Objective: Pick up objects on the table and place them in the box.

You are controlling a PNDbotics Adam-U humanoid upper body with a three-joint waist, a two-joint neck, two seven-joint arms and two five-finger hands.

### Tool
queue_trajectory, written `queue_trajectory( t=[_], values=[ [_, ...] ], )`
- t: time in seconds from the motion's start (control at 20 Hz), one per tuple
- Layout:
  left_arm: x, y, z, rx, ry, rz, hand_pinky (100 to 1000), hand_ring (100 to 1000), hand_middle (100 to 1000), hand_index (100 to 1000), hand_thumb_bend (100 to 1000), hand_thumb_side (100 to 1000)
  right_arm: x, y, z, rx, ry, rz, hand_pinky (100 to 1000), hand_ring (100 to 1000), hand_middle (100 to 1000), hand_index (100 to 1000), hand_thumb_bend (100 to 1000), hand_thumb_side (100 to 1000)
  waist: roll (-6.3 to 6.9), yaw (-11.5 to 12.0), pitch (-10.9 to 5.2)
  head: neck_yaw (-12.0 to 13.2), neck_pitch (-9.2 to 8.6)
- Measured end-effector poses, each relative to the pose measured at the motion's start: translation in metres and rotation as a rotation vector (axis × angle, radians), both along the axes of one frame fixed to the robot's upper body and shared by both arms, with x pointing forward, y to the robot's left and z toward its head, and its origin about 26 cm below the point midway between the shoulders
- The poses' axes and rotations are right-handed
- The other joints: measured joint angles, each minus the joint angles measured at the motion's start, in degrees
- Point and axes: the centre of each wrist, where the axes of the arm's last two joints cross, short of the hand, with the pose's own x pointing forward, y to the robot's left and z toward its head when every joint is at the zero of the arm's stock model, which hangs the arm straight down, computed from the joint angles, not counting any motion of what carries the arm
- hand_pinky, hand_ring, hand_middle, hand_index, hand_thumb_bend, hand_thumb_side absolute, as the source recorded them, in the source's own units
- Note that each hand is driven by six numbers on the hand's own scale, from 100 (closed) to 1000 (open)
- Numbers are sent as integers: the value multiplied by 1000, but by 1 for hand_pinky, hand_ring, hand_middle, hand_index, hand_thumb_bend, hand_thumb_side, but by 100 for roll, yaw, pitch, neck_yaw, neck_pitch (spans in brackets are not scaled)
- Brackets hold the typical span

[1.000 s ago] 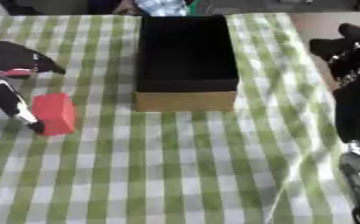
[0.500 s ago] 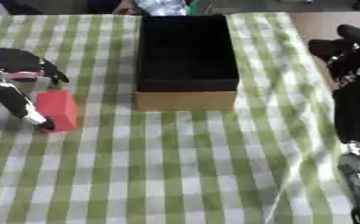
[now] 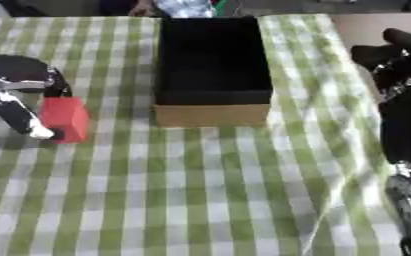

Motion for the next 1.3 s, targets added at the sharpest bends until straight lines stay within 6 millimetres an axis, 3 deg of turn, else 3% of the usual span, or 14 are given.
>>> queue_trajectory(
  t=[0.25,0.5,0.7,1.0,1.3],
  values=[
    [-3,-2,4,-33,0,-14,641,452,399,559,100,179,0,0,0,0,0,0,835,762,593,813,100,869,1,20,0,-14,-1],
    [-11,-6,24,-116,-68,-33,631,389,373,519,100,254,0,0,0,0,0,0,835,762,593,811,100,866,1,24,6,-33,-5],
    [-19,-16,57,-224,-213,-58,613,386,373,520,100,266,1,0,1,0,-13,3,833,762,592,810,100,862,2,-23,56,-32,-42],
    [-22,-53,87,-353,-464,-127,601,384,364,521,100,282,5,3,10,13,-50,24,832,761,593,810,100,861,0,-199,133,119,-258],
    [-3,-87,86,-496,-618,-112,607,384,358,518,100,293,7,6,15,26,-63,53,833,761,593,811,100,861,-1,-396,179,416,-455]
  ],
)
